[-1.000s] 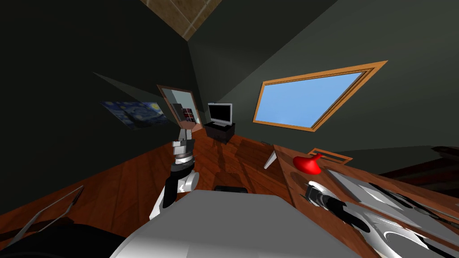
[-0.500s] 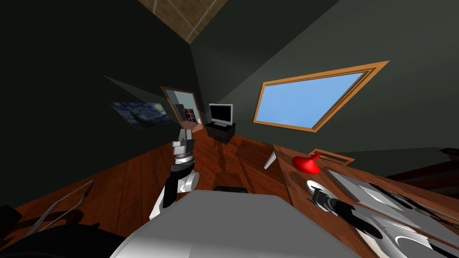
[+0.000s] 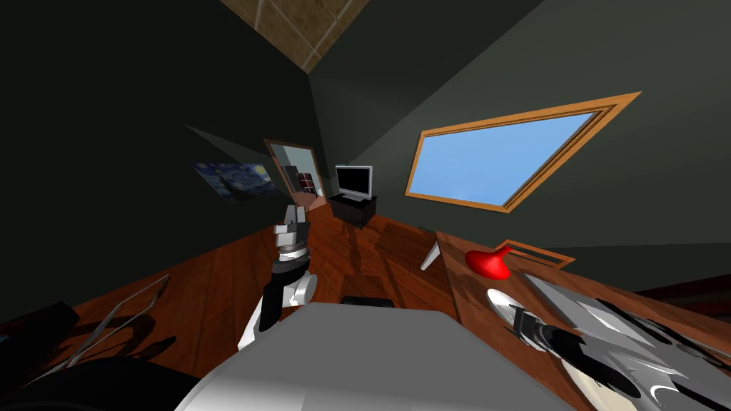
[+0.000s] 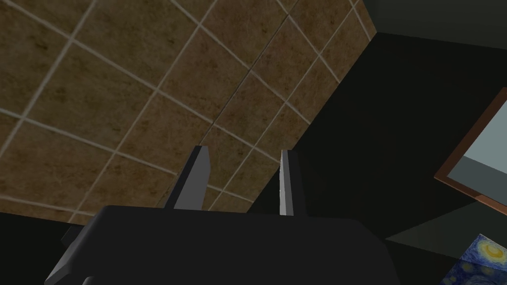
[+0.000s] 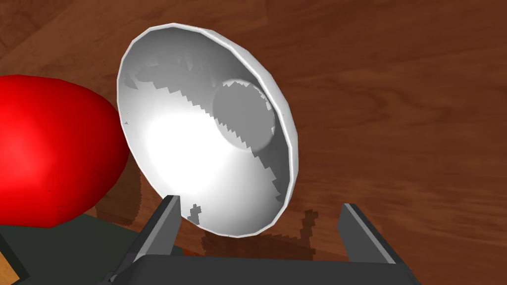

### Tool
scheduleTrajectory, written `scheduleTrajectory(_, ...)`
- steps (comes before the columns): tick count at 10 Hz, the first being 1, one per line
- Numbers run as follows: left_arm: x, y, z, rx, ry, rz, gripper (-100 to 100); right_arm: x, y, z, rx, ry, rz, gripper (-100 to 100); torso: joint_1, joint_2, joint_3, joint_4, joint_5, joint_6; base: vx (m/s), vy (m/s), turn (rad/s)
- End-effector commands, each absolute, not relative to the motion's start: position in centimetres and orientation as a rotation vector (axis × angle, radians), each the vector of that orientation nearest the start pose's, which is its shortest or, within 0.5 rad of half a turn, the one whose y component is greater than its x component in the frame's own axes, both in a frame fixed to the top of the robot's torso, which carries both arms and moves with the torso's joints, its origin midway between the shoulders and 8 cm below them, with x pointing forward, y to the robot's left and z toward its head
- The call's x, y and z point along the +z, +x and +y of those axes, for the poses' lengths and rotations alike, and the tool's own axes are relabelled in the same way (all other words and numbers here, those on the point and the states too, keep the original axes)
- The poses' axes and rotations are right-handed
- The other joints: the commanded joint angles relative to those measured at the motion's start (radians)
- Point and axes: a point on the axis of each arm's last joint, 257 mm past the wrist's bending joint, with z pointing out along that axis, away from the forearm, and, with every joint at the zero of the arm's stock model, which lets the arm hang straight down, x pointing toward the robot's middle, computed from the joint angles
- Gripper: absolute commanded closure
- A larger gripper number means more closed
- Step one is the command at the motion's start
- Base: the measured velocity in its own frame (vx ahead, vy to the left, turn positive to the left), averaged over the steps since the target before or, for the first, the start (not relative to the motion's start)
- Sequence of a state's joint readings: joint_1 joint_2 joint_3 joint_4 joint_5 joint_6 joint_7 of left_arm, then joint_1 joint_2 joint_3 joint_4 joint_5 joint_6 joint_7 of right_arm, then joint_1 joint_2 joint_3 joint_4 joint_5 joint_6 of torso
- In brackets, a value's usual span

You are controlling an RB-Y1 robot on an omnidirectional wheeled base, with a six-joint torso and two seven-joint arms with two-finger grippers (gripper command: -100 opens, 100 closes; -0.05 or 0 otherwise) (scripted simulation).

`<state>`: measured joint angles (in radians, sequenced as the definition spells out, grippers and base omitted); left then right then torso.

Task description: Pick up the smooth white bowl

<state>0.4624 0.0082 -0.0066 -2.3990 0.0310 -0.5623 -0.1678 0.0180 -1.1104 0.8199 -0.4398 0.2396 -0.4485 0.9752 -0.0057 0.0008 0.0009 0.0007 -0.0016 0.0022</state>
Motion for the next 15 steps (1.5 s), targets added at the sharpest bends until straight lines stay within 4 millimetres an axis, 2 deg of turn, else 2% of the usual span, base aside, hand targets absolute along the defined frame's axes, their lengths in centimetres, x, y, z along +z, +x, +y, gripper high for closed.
scheduleTrajectory(1, 9.7, 30.5, 26.8, -1.226, -0.448, 0.479, 0, -45.0, 17.4, -72.8, -0.654, -0.98, 2.592, -100, 0.0, 0.0, 0.0, 0.0, 0.0, 0.0, -0.071, -0.035, 0.226)
scheduleTrajectory(4, 9.7, 30.5, 26.8, -1.226, -0.448, 0.479, 0, -45.8, 16.4, -73.0, -0.673, -0.91, 2.63, -100, -0.001, 0.004, 0.002, 0.001, 0.0, -0.001, -0.087, -0.038, 0.229)
scheduleTrajectory(5, 9.7, 30.5, 26.8, -1.226, -0.448, 0.479, 0, -45.6, 16.7, -73.0, -0.668, -0.93, 2.619, -100, -0.001, 0.005, 0.003, 0.001, 0.0, 0.0, -0.048, -0.024, 0.034)
scheduleTrajectory(6, 9.7, 30.5, 26.8, -1.226, -0.448, 0.479, 0, -45.6, 16.6, -73.0, -0.669, -0.925, 2.621, 100, 0.0, 0.003, 0.002, 0.001, 0.0, 0.0, -0.008, -0.004, -0.007)
scheduleTrajectory(10, 9.7, 30.5, 26.8, -1.226, -0.448, 0.479, 0, -45.6, 16.6, -73.0, -0.668, -0.921, 2.621, 100, 0.002, -0.002, -0.001, -0.001, 0.001, -0.001, -0.002, 0.001, -0.002)
scheduleTrajectory(11, 9.7, 30.5, 26.8, -1.226, -0.448, 0.479, 0, -45.6, 16.6, -73.0, -0.667, -0.92, 2.621, 0, 0.002, -0.002, -0.001, -0.001, 0.001, -0.001, 0.0, 0.0, 0.0)
scheduleTrajectory(12, 9.7, 30.5, 26.8, -1.226, -0.448, 0.479, 0, -45.3, 17.0, -72.9, -0.662, -0.952, 2.607, 100, 0.002, -0.002, -0.001, -0.001, 0.001, -0.001, 0.047, 0.008, -0.225)
scheduleTrajectory(15, 9.7, 30.5, 26.8, -1.226, -0.448, 0.479, 0, -44.5, 17.9, -72.6, -0.643, -1.022, 2.568, 100, 0.006, -0.007, -0.004, -0.002, 0.002, 0.0, 0.1, 0.048, -0.249)
